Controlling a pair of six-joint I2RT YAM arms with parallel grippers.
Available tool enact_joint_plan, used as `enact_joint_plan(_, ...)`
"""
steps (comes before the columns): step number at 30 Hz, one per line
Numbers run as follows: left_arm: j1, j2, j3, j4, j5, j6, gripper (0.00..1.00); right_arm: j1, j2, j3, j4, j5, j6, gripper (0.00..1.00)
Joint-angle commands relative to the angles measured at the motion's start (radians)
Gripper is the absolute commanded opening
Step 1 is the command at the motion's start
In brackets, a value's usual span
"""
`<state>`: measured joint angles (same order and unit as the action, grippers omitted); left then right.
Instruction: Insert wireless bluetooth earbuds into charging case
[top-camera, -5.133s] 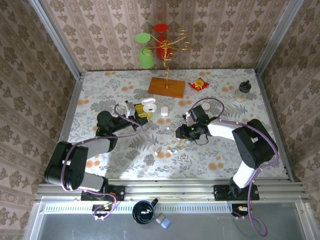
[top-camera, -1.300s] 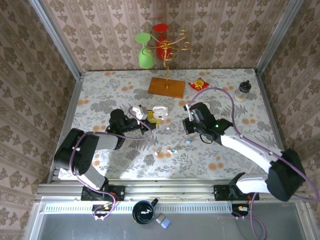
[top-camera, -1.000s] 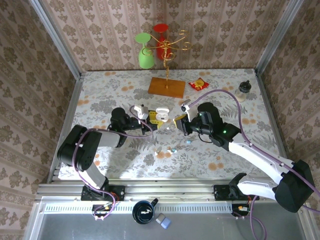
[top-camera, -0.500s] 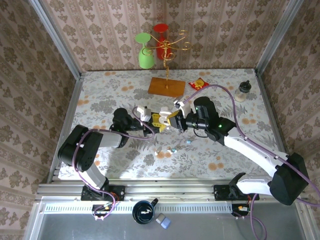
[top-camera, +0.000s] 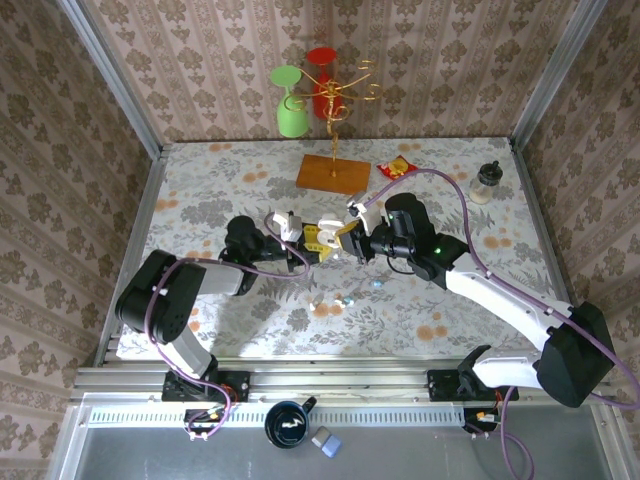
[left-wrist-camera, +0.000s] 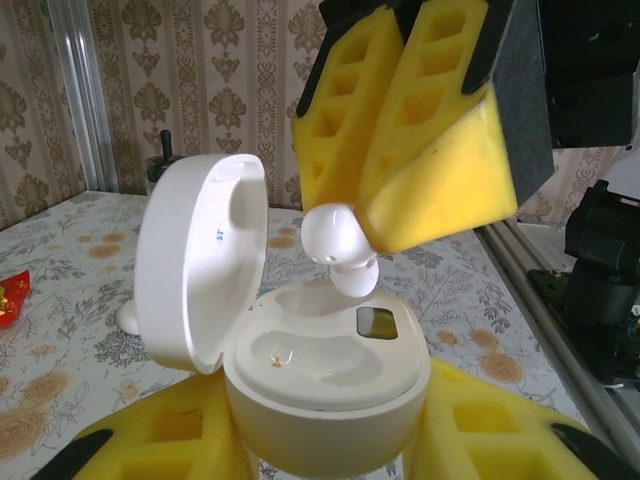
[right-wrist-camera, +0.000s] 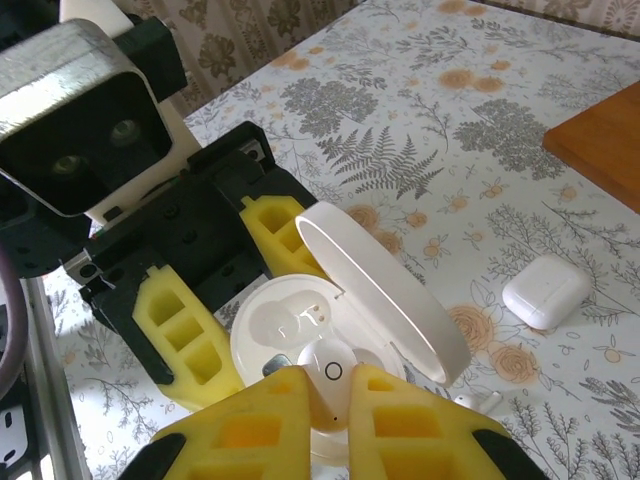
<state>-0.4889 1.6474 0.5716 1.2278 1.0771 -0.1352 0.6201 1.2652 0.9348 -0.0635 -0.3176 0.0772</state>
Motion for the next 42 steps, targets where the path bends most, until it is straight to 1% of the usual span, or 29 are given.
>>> enact_joint_plan(1, 0.001, -0.039, -0.002, 0.042, 0.003, 0.014, 0.27, 0.003, 0.011, -0.015, -0.011, 0.024, -0.019, 0.14)
enact_joint_plan(6, 0.001, -0.049, -0.008, 0.043, -0.013, 0.017, 0.27, 0.003, 0.019, -0.017, -0.010, 0.023, -0.018, 0.16)
enact_joint_plan(10, 0.001, -0.048, -0.013, 0.042, -0.037, 0.027, 0.27, 0.003, -0.010, -0.027, 0.018, 0.029, 0.005, 0.29)
enact_joint_plan(14, 0.013, -0.053, -0.026, 0.042, -0.070, 0.040, 0.26, -0.002, -0.060, -0.039, 0.040, 0.064, 0.040, 0.44)
enact_joint_plan(18, 0.026, -0.067, -0.049, 0.046, -0.109, 0.053, 0.26, -0.012, -0.115, -0.077, 0.081, 0.053, 0.085, 0.51)
enact_joint_plan(19, 0.058, -0.074, -0.058, 0.044, -0.128, 0.059, 0.26, -0.015, -0.123, -0.088, 0.091, 0.056, 0.097, 0.52)
enact_joint_plan(20, 0.068, -0.081, -0.067, 0.044, -0.150, 0.066, 0.26, -0.017, -0.129, -0.099, 0.094, 0.065, 0.110, 0.54)
enact_joint_plan(23, 0.087, -0.113, -0.101, 0.042, -0.250, 0.099, 0.27, -0.016, -0.121, -0.107, 0.048, 0.163, 0.160, 0.60)
enact_joint_plan(24, 0.094, -0.125, -0.112, 0.041, -0.296, 0.104, 0.27, -0.016, -0.109, -0.104, 0.016, 0.190, 0.182, 0.62)
enact_joint_plan(27, 0.116, -0.148, -0.133, 0.041, -0.382, 0.106, 0.27, -0.010, -0.062, -0.101, -0.038, 0.191, 0.250, 0.64)
enact_joint_plan(29, 0.124, -0.162, -0.150, 0.042, -0.443, 0.118, 0.27, 0.004, -0.022, -0.111, -0.035, 0.167, 0.291, 0.64)
enact_joint_plan(30, 0.124, -0.171, -0.158, 0.042, -0.490, 0.123, 0.27, 0.011, 0.006, -0.110, -0.038, 0.147, 0.315, 0.64)
enact_joint_plan(33, 0.134, -0.196, -0.184, 0.044, -0.573, 0.123, 0.27, 0.047, 0.093, -0.101, -0.053, 0.098, 0.372, 0.64)
enact_joint_plan(36, 0.148, -0.223, -0.207, 0.042, -0.600, 0.119, 0.27, 0.102, 0.185, -0.083, -0.064, 0.076, 0.369, 0.64)
enact_joint_plan(42, 0.202, -0.252, -0.228, 0.044, -0.608, 0.068, 0.27, 0.120, 0.399, -0.002, -0.037, -0.118, 0.379, 0.65)
